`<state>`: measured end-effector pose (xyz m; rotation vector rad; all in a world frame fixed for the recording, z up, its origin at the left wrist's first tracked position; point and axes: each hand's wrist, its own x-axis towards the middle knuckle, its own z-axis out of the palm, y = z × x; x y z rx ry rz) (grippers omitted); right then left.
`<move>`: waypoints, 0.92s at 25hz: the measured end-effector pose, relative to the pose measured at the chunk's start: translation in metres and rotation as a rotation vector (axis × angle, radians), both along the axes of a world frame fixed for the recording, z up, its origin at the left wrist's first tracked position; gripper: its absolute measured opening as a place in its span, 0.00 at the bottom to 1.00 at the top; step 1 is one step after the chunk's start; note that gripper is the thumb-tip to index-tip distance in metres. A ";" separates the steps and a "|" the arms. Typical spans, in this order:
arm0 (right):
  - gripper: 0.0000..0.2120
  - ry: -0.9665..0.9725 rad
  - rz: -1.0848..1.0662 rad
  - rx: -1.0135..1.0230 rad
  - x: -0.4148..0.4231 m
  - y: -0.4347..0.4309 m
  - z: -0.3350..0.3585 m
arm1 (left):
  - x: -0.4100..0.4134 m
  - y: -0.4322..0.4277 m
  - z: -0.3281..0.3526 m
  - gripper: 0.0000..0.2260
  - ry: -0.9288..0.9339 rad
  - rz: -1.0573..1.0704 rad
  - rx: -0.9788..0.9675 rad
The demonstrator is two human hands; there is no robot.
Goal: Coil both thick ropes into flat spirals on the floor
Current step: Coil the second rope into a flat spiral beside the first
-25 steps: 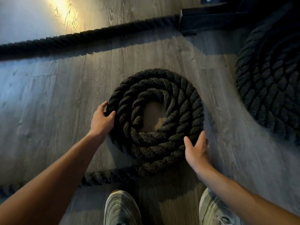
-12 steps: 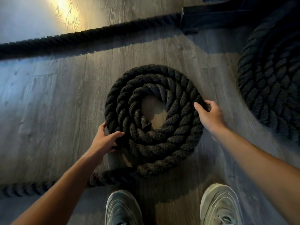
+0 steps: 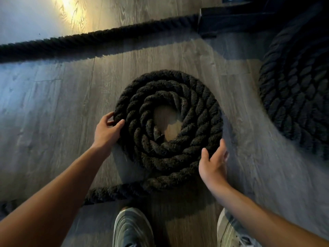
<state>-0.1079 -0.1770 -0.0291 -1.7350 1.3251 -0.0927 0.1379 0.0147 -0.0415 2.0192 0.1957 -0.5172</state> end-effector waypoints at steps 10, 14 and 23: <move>0.26 0.009 0.091 -0.226 0.048 -0.114 -0.003 | -0.083 0.020 0.001 0.39 0.197 -0.013 0.012; 0.27 0.004 -0.032 -0.193 0.022 -0.073 -0.001 | -0.068 0.025 0.003 0.35 0.173 0.041 0.052; 0.36 0.063 0.076 0.052 -0.018 0.009 0.005 | -0.002 -0.009 0.009 0.28 0.051 0.015 -0.010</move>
